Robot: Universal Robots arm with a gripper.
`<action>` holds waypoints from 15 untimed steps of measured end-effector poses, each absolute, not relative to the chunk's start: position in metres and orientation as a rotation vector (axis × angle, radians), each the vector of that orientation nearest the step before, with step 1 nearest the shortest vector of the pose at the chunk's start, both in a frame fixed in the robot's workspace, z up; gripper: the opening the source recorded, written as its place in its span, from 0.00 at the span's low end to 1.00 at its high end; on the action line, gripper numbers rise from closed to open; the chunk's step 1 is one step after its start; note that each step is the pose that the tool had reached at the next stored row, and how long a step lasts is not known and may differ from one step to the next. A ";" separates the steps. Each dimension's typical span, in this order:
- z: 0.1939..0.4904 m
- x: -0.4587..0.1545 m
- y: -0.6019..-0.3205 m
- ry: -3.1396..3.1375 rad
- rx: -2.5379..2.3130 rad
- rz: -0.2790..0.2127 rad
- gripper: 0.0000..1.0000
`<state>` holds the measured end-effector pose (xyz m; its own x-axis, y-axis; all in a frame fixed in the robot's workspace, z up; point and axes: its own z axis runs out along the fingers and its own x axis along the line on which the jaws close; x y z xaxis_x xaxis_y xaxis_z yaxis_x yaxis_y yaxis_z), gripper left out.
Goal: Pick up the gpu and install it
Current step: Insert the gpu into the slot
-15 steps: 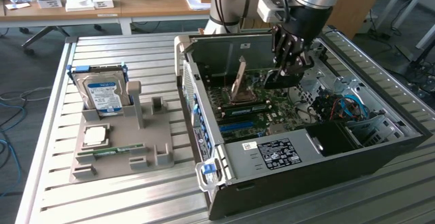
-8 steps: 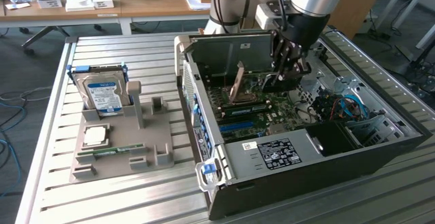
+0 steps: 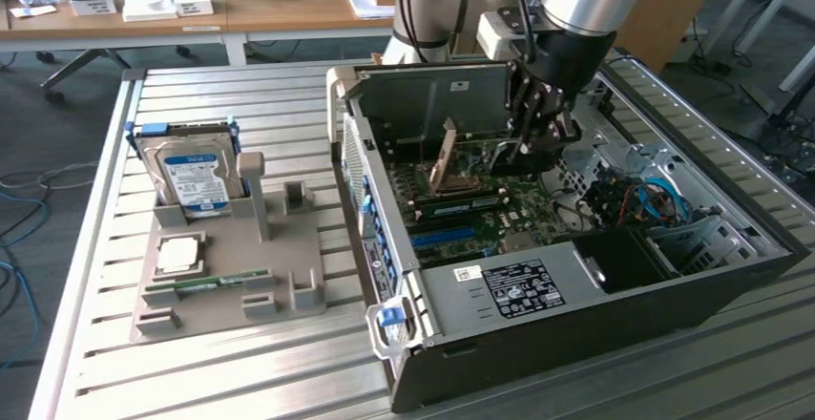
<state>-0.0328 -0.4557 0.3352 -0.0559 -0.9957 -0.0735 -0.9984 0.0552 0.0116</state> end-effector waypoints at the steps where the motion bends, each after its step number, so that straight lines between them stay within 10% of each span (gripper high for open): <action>1: 0.335 -0.033 -0.456 2.248 -2.127 0.091 0.27; 15: 0.318 -0.033 -0.456 2.251 -2.129 0.085 0.27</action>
<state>-0.0330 -0.4562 0.3179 -0.0559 -0.9961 -0.0680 -0.9984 0.0552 0.0113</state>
